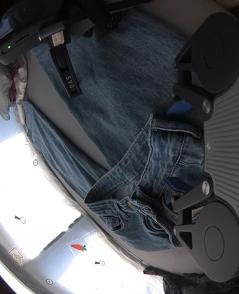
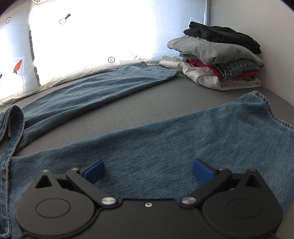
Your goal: Fold clothes
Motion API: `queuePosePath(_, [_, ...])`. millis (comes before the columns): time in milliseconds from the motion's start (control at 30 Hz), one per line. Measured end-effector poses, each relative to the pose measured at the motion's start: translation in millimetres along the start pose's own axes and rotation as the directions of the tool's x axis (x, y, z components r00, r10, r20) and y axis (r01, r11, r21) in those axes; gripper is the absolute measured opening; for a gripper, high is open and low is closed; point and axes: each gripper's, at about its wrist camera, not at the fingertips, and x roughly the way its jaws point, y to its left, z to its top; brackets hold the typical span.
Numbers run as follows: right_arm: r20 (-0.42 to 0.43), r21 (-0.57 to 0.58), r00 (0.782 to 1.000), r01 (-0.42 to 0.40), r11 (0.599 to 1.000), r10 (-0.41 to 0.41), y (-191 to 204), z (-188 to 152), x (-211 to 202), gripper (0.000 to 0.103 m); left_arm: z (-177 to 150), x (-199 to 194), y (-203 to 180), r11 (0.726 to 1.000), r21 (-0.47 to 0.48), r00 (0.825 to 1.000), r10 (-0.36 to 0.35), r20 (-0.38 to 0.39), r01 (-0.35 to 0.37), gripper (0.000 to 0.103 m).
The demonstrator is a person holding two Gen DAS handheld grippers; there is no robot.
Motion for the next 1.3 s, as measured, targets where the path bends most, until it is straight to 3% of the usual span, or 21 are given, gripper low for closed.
queuePosePath(133, [0.0,0.0,1.0,-0.002,1.0,0.002,0,0,0,0.103,3,6,7,0.996,-0.088,1.0,-0.015,-0.019,0.014,0.073])
queuePosePath(333, [0.0,-0.001,1.0,-0.003,1.0,0.003,0,0,0,0.103,3,10,26,0.959,-0.263,0.992,-0.119,-0.048,0.102,0.06])
queuePosePath(633, [0.0,-0.004,1.0,-0.002,1.0,0.002,-1,1,0,0.103,1,13,33,0.942,-0.309,0.986,-0.157,-0.056,0.132,0.059])
queuePosePath(967, [-0.001,-0.008,1.0,-0.001,1.0,0.001,0,0,0,0.103,-3,17,45,0.926,-0.337,0.979,-0.198,-0.042,0.173,0.047])
queuePosePath(1067, [-0.001,-0.008,1.0,0.001,1.0,-0.001,1,0,0,0.103,-5,17,50,0.916,-0.359,0.979,-0.204,-0.028,0.18,0.039])
queuePosePath(1167, [-0.002,-0.009,1.0,0.002,1.0,-0.002,1,1,0,0.103,-9,13,58,0.899,-0.398,0.98,-0.201,-0.008,0.181,0.022])
queuePosePath(1300, [-0.002,-0.011,1.0,0.005,1.0,-0.005,2,1,0,0.103,-17,-9,84,0.892,-0.439,0.994,-0.091,0.053,0.105,0.016])
